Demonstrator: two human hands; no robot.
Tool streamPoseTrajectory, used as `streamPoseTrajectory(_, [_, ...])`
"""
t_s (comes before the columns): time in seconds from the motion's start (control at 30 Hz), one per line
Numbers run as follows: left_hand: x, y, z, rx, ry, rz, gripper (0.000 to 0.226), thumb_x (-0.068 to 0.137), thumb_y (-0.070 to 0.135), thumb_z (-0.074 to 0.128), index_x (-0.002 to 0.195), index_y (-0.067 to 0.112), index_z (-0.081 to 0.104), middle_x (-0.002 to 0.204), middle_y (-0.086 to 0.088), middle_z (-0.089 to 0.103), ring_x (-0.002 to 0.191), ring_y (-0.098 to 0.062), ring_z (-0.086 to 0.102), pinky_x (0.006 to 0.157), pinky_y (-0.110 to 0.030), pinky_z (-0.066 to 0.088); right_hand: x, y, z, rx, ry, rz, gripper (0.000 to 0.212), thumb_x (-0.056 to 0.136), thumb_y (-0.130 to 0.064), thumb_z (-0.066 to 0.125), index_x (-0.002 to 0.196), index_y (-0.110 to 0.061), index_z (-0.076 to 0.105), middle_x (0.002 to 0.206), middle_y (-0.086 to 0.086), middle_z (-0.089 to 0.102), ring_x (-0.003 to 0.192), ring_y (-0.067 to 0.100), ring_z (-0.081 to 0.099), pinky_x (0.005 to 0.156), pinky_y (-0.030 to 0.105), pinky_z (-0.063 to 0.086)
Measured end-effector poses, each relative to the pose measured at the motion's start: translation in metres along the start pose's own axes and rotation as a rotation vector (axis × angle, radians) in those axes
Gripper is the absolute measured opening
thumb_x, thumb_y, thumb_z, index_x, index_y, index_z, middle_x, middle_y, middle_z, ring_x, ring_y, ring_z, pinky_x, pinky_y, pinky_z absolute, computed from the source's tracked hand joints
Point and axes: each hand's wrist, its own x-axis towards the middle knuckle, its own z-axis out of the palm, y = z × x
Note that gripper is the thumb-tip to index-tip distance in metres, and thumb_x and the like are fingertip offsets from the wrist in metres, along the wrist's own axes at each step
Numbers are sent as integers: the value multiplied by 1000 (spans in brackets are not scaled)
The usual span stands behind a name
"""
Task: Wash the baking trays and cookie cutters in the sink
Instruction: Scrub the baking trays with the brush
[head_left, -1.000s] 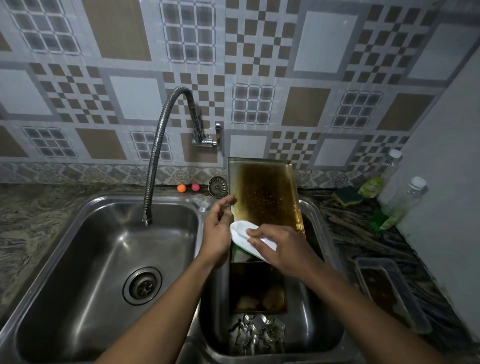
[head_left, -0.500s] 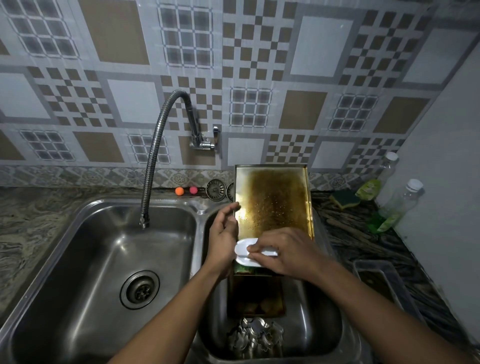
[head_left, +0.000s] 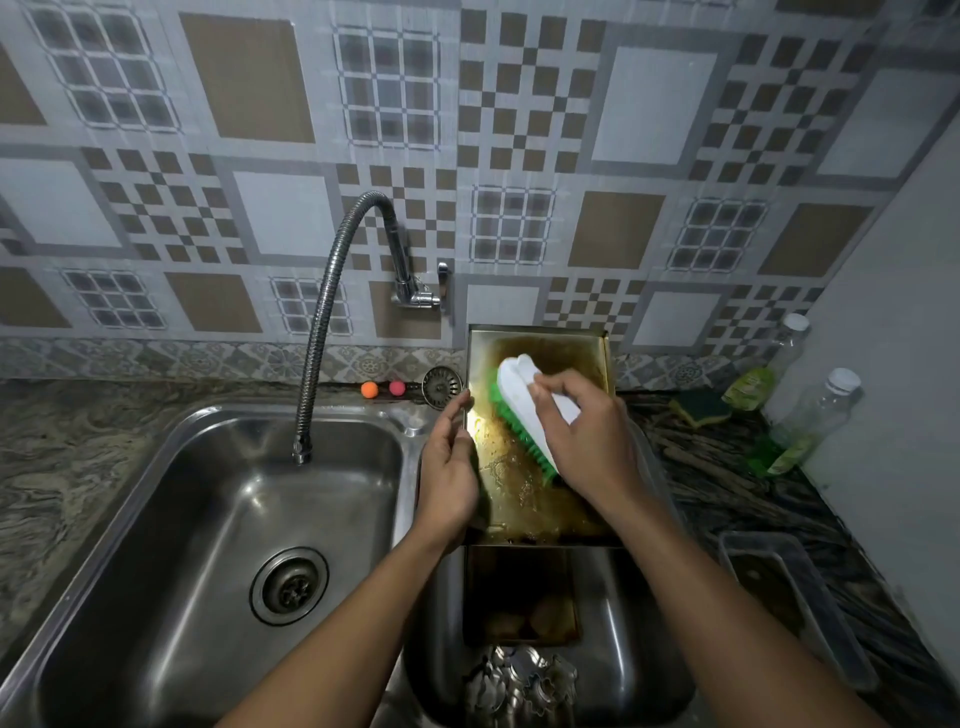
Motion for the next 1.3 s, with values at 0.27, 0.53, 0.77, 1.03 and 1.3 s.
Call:
streamPoseTrajectory(0.27, [-8, -2, 12, -14, -9, 23, 50, 103, 0, 33, 145, 25, 42, 135, 30, 46, 124, 23, 39, 98, 1, 31, 31, -28, 28, -161, 23, 44, 25, 100, -32, 48, 116, -19, 63, 114, -1, 69, 100, 20, 64, 72, 26, 47])
streamPoseTrajectory(0.53, [7, 3, 3, -178, 148, -135, 50, 100, 48, 34, 131, 21, 62, 125, -3, 68, 119, -15, 62, 107, -43, 45, -22, -32, 41, -198, -125, -14, 27, 100, -35, 48, 115, -20, 65, 112, -2, 71, 98, 18, 66, 73, 29, 50])
streamPoseTrajectory(0.77, [6, 5, -1, -91, 109, -97, 42, 107, 29, 30, 144, 18, 48, 143, 7, 50, 131, -2, 44, 96, -5, 38, -57, -16, 26, -203, -339, -86, 27, 98, -38, 49, 115, -26, 66, 110, -7, 71, 98, 15, 67, 76, 35, 54])
streamPoseTrajectory(1.03, [-2, -10, 2, -123, 44, -90, 40, 106, 28, 33, 134, 19, 59, 135, 10, 60, 125, 4, 51, 104, -16, 40, -55, -7, -3, -234, -495, -159, 29, 95, -46, 52, 113, -29, 67, 114, -15, 69, 105, 6, 64, 83, 28, 52])
streamPoseTrajectory(1.3, [-3, -9, -3, -60, 58, -78, 41, 107, 28, 28, 135, 23, 58, 135, 16, 57, 126, 4, 48, 94, -6, 34, -62, 7, -38, -303, -594, -169, 26, 88, -46, 62, 110, -36, 71, 108, -17, 71, 90, -1, 65, 69, 6, 40])
